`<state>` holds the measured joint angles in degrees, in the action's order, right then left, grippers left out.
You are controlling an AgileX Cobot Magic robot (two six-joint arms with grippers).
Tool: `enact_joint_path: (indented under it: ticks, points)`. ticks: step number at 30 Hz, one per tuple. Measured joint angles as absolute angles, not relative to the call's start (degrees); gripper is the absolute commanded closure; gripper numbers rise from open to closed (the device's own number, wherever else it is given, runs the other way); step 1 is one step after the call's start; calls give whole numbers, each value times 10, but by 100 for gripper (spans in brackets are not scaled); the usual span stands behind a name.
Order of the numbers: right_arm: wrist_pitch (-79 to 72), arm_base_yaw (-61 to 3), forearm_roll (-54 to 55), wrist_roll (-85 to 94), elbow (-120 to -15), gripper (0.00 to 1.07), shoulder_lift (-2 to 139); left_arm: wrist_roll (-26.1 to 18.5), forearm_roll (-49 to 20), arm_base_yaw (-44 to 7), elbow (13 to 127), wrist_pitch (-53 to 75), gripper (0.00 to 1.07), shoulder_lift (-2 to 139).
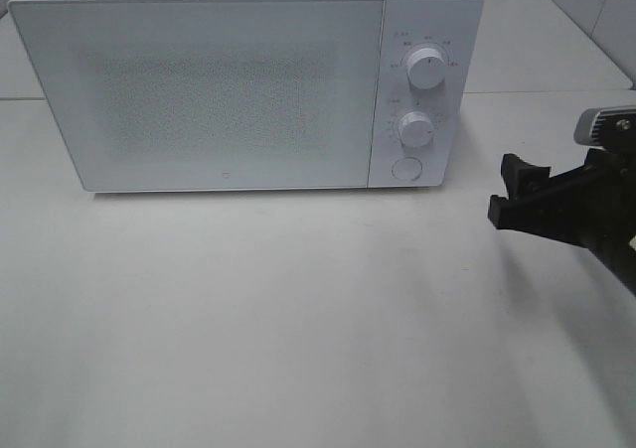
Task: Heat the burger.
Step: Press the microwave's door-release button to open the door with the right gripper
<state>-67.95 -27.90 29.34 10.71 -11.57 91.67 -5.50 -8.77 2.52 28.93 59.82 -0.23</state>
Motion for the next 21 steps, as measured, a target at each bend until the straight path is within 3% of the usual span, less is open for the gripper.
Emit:
enact_joint_path:
  ticks: [2,4,7,12,21]
  points:
    - [-684,-296,311,110,-116,31,926,-55,-88,25,289,598,7,-2]
    - [-688,-358,380,117,-135,31,957,-55,-88,25,289,598,7,-2]
    - [-688,-369,393,119,-143,31,963,-55,-88,25,289,598,7,-2]
    - [-689,-441,461,153,-202,31,1009,-55,-88,25,289,598,7,-2]
    - [-689,-461,480,159,-242,31,1041,-55,-88,25,289,598,7,-2]
